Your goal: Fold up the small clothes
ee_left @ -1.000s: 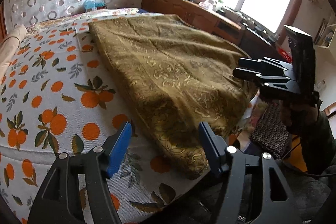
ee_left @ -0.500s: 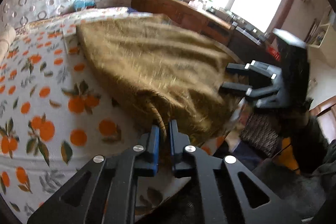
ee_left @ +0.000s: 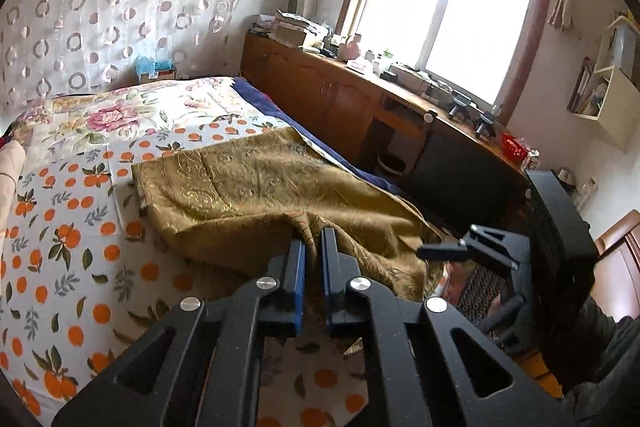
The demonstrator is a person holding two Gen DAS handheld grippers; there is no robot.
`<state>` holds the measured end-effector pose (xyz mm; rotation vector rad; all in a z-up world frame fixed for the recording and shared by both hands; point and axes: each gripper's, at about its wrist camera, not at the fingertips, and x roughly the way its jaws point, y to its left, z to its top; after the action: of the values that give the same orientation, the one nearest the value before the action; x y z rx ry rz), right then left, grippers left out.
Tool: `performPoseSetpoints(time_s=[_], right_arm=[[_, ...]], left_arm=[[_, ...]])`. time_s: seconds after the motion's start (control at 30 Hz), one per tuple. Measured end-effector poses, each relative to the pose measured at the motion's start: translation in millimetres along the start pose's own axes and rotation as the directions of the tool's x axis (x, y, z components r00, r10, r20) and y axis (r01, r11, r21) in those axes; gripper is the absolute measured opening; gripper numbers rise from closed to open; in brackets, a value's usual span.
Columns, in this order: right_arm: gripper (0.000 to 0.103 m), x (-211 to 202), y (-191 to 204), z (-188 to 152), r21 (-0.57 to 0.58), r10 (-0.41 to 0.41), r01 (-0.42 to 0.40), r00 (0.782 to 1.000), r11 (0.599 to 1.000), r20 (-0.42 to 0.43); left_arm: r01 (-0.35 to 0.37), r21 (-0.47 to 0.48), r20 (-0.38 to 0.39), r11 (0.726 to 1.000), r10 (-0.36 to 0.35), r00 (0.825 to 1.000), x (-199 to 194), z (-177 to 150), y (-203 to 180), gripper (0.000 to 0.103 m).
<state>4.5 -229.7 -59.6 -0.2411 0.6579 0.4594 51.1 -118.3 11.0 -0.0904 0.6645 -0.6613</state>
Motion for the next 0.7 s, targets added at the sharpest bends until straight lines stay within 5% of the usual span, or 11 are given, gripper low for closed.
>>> performPoseSetpoints(time_s=[0.57, 0.63, 0.7], right_arm=[[0.078, 46, -21, -6, 0.006, -0.098, 0.099, 0.992, 0.995, -0.083], [0.057, 47, -25, -7, 0.001, -0.111, 0.112, 0.991, 0.994, -0.08], [0.024, 52, -30, -4, -0.009, -0.122, 0.122, 0.99, 0.992, -0.076]], left_arm=[[-0.025, -0.066, 0.018, 0.997, 0.026, 0.999, 4, 1, 22, 0.008], [-0.029, -0.074, 0.013, 0.997, 0.03, 0.999, 6, 1, 26, 0.008], [-0.034, -0.083, 0.007, 0.996, 0.035, 0.999, 7, 0, 29, 0.008]])
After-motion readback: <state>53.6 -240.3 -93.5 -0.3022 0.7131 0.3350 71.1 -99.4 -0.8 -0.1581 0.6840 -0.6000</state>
